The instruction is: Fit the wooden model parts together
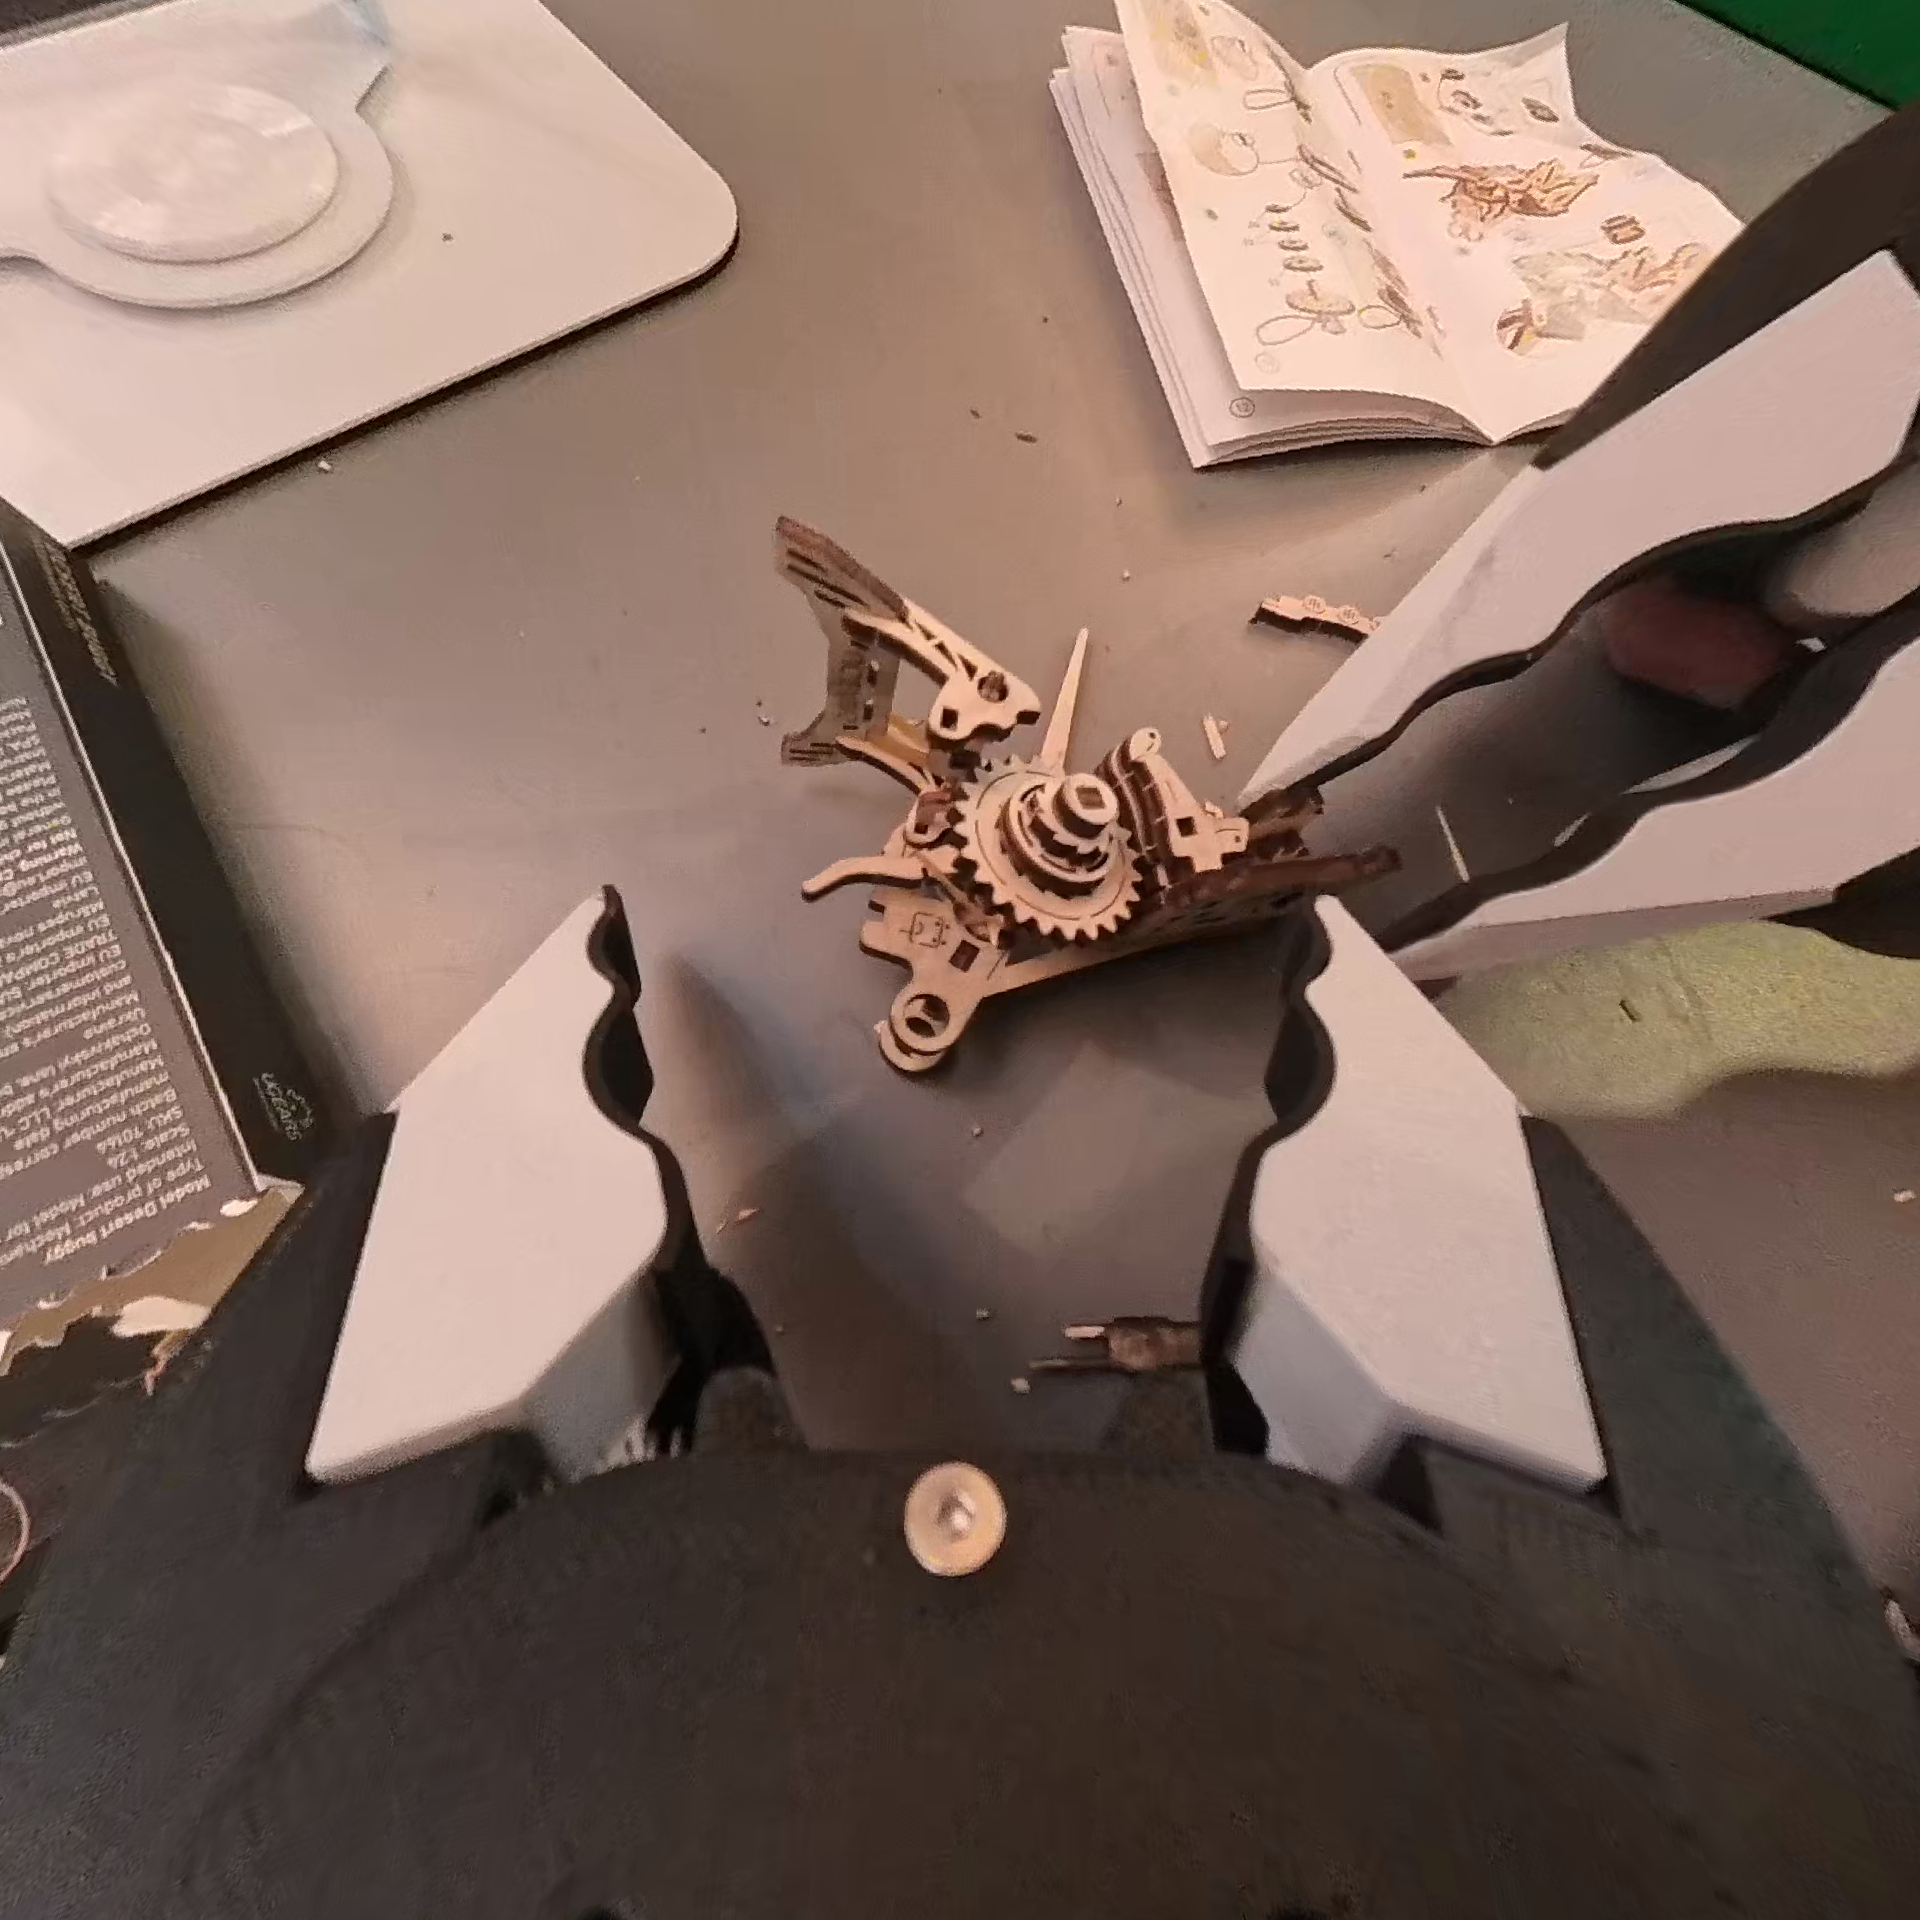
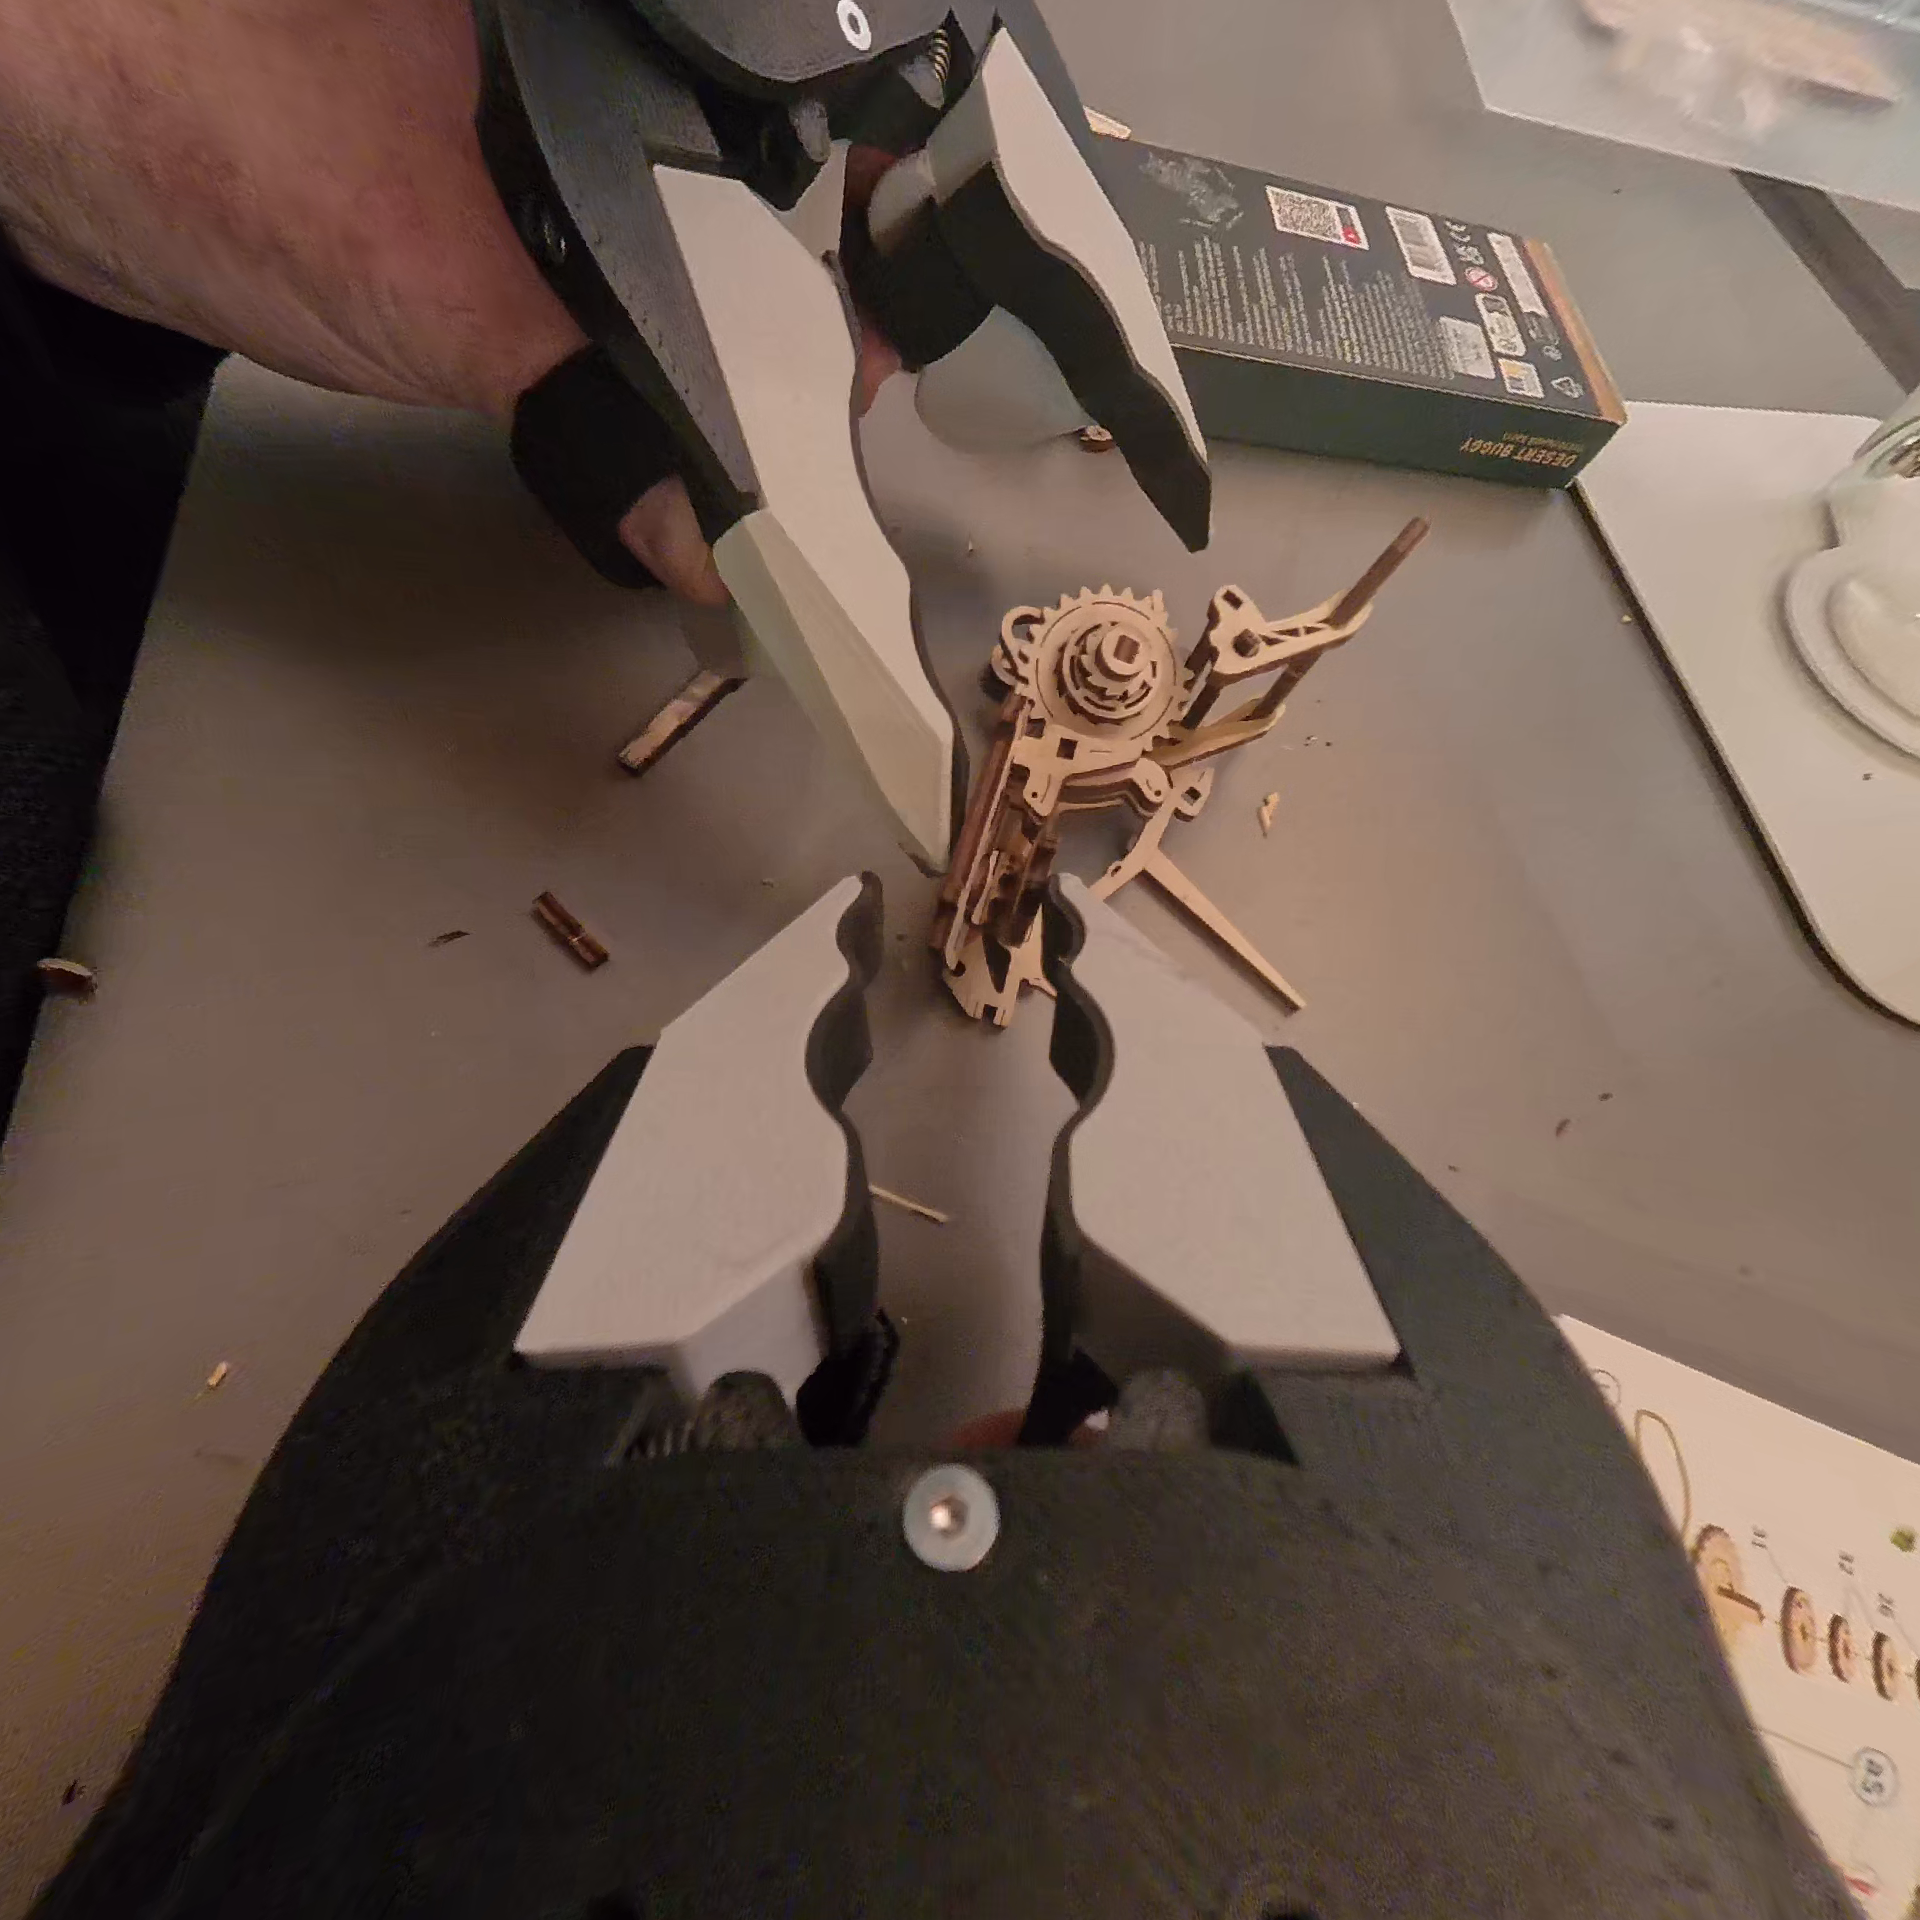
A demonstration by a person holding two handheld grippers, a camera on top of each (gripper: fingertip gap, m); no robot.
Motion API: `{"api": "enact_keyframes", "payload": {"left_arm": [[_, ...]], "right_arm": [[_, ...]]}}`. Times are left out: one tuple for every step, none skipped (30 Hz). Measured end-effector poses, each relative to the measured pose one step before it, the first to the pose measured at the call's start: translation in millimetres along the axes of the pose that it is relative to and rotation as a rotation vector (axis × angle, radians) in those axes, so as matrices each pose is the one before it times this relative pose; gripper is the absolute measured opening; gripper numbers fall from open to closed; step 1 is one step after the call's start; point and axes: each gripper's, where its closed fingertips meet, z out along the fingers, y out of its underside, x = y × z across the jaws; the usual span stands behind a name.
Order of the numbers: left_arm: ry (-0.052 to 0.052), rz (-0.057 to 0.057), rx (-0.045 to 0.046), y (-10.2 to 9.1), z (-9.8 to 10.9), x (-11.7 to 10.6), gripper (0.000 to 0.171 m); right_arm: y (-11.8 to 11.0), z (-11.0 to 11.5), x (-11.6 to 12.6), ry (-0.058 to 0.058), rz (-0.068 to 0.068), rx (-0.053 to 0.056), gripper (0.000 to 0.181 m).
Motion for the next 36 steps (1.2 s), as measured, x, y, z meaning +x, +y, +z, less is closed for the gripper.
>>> {"api": "enact_keyframes", "payload": {"left_arm": [[-0.0020, 0.0033, 0.00214, -0.29, -0.25, 0.15, 0.120], [-0.0013, -0.0008, 0.00079, -0.12, 0.08, 0.02, 0.120], [0.0009, -0.0047, -0.00065, 0.17, 0.16, 0.27, 0.119], [0.0013, -0.0025, -0.00020, -0.05, 0.07, 0.19, 0.119], [0.0016, 0.0005, -0.00015, 0.02, -0.01, 0.19, 0.119], [-0.0039, -0.0020, 0.00017, -0.02, -0.02, -0.55, 0.120], [0.0011, -0.0058, -0.00076, 0.06, 0.10, 0.17, 0.119], [0.0035, -0.0019, -0.00066, 0.08, 0.12, 0.59, 0.118], [-0.0005, -0.0007, 0.00082, -0.11, 0.03, -0.15, 0.118], [0.0014, -0.0060, -0.00173, 0.24, 0.08, -0.15, 0.118], [0.0042, -0.0031, -0.00173, 0.26, 0.15, 0.68, 0.117], [0.0004, 0.0006, 0.00044, -0.06, 0.06, 0.15, 0.116], [0.0004, -0.0010, 0.00013, 0.02, 0.08, -0.10, 0.116], [0.0007, -0.0018, -0.00028, -0.04, 0.03, -0.08, 0.116], [0.0007, -0.0011, -0.00019, -0.01, 0.00, -0.04, 0.116], [0.0003, -0.0004, 0.00012, -0.06, 0.05, -0.01, 0.116], [0.0009, -0.0018, -0.00009, 0.10, 0.00, -0.04, 0.116], [0.0013, -0.0003, 0.00041, -0.15, 0.14, 0.18, 0.115], [0.0011, 0.0009, 0.00027, -0.16, 0.02, 0.16, 0.115], [0.0018, -0.0012, -0.00016, 0.02, 0.10, 0.03, 0.115], [0.0034, -0.0015, -0.00105, 0.22, 0.10, 0.26, 0.114], [0.0028, -0.0012, -0.00013, -0.07, 0.04, 0.17, 0.114], [0.0024, -0.0017, -0.00014, 0.01, 0.10, 0.13, 0.113], [0.0044, -0.0026, -0.00152, 0.10, 0.25, 0.28, 0.113], [0.0044, -0.0026, -0.00085, 0.07, 0.05, 0.26, 0.112], [0.0065, -0.0021, -0.00075, 0.08, 0.19, 0.57, 0.111], [0.0061, -0.0023, -0.00240, 0.05, 0.22, 0.48, 0.110], [0.0047, -0.0043, -0.00314, 0.15, 0.16, 0.43, 0.109], [0.0035, -0.0051, -0.00431, 0.22, 0.18, 0.29, 0.109], [0.0016, -0.0006, -0.00518, -0.01, 0.08, 0.39, 0.108], [0.0015, 0.0004, -0.00428, -0.29, 0.01, 0.33, 0.107], [0.0012, -0.0001, -0.00501, -0.05, 0.18, -0.03, 0.107], [0.0007, -0.0028, -0.00363, 0.21, 0.08, -0.37, 0.107], [0.0069, -0.0102, -0.00387, 0.50, 0.11, 0.63, 0.106], [0.0073, -0.0101, -0.00434, 0.39, 0.18, 0.94, 0.104], [0.0050, -0.0029, -0.00274, 0.19, 0.24, 0.57, 0.103]], "right_arm": [[-0.04, 0.13, 0.02, 0.0036, -0.0037, -0.0007, 0.028], [0.03, -0.06, 0.67, 0.0006, 0.0048, 0.0007, 0.027], [0.04, 0.00, 0.83, 0.0010, 0.0061, 0.0003, 0.025], [0.00, 0.10, 0.44, 0.0019, 0.0014, -0.0003, 0.024], [-0.08, -0.04, 0.49, 0.0026, 0.0016, 0.0002, 0.023], [0.06, 0.08, 0.91, 0.0034, 0.0046, 0.0002, 0.021], [0.08, 0.12, 0.84, 0.0035, 0.0035, -0.0007, 0.020], [0.08, 0.07, 0.64, 0.0018, 0.0034, -0.0003, 0.019], [-0.08, -0.02, 0.31, -0.0003, 0.0032, 0.0007, 0.018], [-0.07, 0.18, 0.33, 0.0011, 0.0009, -0.0002, 0.018], [0.00, 0.20, 0.33, 0.0036, -0.0025, -0.0008, 0.018], [0.02, 0.22, 0.31, 0.0026, -0.0011, -0.0008, 0.018], [0.04, 0.10, 0.18, -0.0013, 0.0038, -0.0001, 0.017], [-0.06, 0.14, 0.28, -0.0029, 0.0050, 0.0001, 0.017], [-0.04, 0.19, 0.18, -0.0008, 0.0022, -0.0003, 0.017], [0.04, 0.10, 0.29, -0.0002, 0.0025, -0.0004, 0.017], [-0.06, 0.05, 0.14, -0.0019, 0.0033, 0.0001, 0.017], [0.00, -0.05, 0.16, -0.0033, 0.0046, 0.0006, 0.017], [0.02, 0.09, 0.04, -0.0024, 0.0035, 0.0000, 0.017], [0.09, 0.01, 0.14, -0.0005, 0.0014, -0.0005, 0.017], [0.05, 0.03, 0.18, -0.0002, 0.0015, -0.0003, 0.016], [0.06, 0.04, 0.15, -0.0015, 0.0024, -0.0002, 0.016], [-0.07, 0.03, 0.08, -0.0029, 0.0042, 0.0003, 0.016], [-0.06, 0.05, 0.08, -0.0032, 0.0046, 0.0001, 0.016], [0.03, -0.09, 0.05, -0.0040, 0.0048, 0.0002, 0.016], [0.07, 0.05, 0.13, -0.0037, 0.0047, -0.0001, 0.016], [0.07, 0.07, 0.13, -0.0014, 0.0024, -0.0007, 0.016], [0.00, 0.06, 0.09, -0.0002, 0.0008, -0.0002, 0.016], [0.01, -0.12, 0.11, -0.0014, 0.0027, 0.0000, 0.016], [0.08, 0.03, 0.19, -0.0023, 0.0036, -0.0003, 0.016], [0.07, -0.12, 0.08, -0.0032, 0.0041, -0.0005, 0.016], [-0.03, -0.04, 0.16, -0.0029, 0.0047, 0.0001, 0.016], [0.01, 0.05, 0.13, -0.0003, 0.0002, -0.0004, 0.016], [0.06, 0.03, -0.03, 0.0006, -0.0029, 0.0002, 0.016], [-0.04, -0.09, 0.15, -0.0008, 0.0013, 0.0001, 0.016], [0.04, 0.02, 0.15, -0.0014, 0.0027, -0.0002, 0.016]]}}
